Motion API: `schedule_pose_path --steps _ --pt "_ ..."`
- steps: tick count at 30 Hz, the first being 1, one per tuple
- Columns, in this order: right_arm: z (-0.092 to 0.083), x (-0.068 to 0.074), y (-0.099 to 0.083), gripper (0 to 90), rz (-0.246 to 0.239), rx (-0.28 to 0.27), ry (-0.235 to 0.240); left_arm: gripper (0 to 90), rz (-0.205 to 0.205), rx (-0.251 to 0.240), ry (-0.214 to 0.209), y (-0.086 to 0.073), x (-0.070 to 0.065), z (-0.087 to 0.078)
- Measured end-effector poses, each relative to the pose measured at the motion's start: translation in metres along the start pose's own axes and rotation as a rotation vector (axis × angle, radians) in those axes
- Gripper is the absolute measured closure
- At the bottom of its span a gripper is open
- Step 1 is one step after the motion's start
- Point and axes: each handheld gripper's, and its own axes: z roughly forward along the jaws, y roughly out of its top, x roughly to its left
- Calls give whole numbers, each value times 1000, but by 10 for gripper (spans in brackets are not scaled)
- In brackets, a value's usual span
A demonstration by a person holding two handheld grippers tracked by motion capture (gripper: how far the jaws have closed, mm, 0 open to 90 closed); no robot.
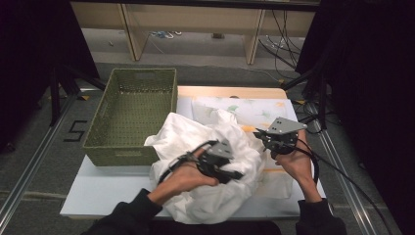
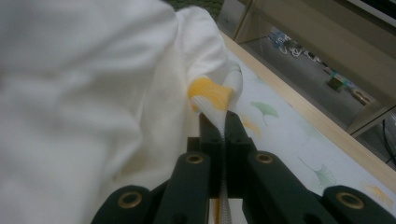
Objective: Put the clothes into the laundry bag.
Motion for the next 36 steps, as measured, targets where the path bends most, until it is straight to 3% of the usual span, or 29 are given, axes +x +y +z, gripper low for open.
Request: schedule_pose_path --steps 1,6,7,11,12,13,14,15,16,17,18,19,21,22,23,24,25,26,30,31,32,33,34,36 --pt "-1 1 1 897 15 -1 6 761 24 19 -1 2 1 11" --pt "-11 0 7 898 3 -29 14 756 -37 51 -2 5 20 60" --pt "-13 0 9 898 -3 -37 11 754 -60 41 28 5 27 70" --pt "-21 0 12 898 -2 -59 17 702 -92 35 60 6 42 94" --pt "-22 0 13 898 -4 -58 17 675 -121 32 62 7 43 96" --pt "-22 -1 11 898 -10 -57 16 590 -123 29 57 8 43 93" --pt "-22 -1 11 898 -10 -57 16 590 -121 6 66 9 41 88" --pt "-22 -1 10 898 4 -48 14 522 -98 -1 85 10 38 80" --pt "-22 -3 8 898 -14 -49 13 451 -67 -1 105 12 35 70" --pt "-22 -4 6 898 2 -37 20 394 -48 -10 122 13 32 59" --pt "-21 -6 3 898 8 -38 13 308 -43 -36 151 13 29 33" --pt "-21 -6 3 898 8 -38 13 261 -43 -36 151 13 29 33" --pt "-21 -6 2 898 20 -32 16 220 -46 -56 212 9 29 5" --pt "-22 -6 2 898 11 -34 3 165 -51 -66 234 8 31 -2" --pt "-21 -5 3 898 26 -32 9 142 -61 -74 268 4 34 -11" --pt "-21 -6 4 897 12 -34 17 144 -76 -70 278 1 38 -17" --pt "-20 -3 5 898 9 -30 17 129 -82 -43 279 -4 43 -21" --pt "-20 -3 5 898 9 -30 17 129 -114 -33 286 -10 47 -20" --pt "-17 0 6 898 -5 -25 27 0 -193 59 302 -28 66 3" --pt "-17 1 6 898 -2 -20 26 0 -211 76 283 -30 72 9" --pt "-16 2 6 898 -7 -19 30 46 -247 75 238 -32 76 14" --pt "-17 2 6 897 -7 -18 33 209 -255 55 189 -33 80 18" --pt "-17 2 6 898 -10 -21 33 364 -267 30 171 -34 80 22" --pt "-18 3 7 898 5 -23 34 626 -244 3 157 -29 76 27"
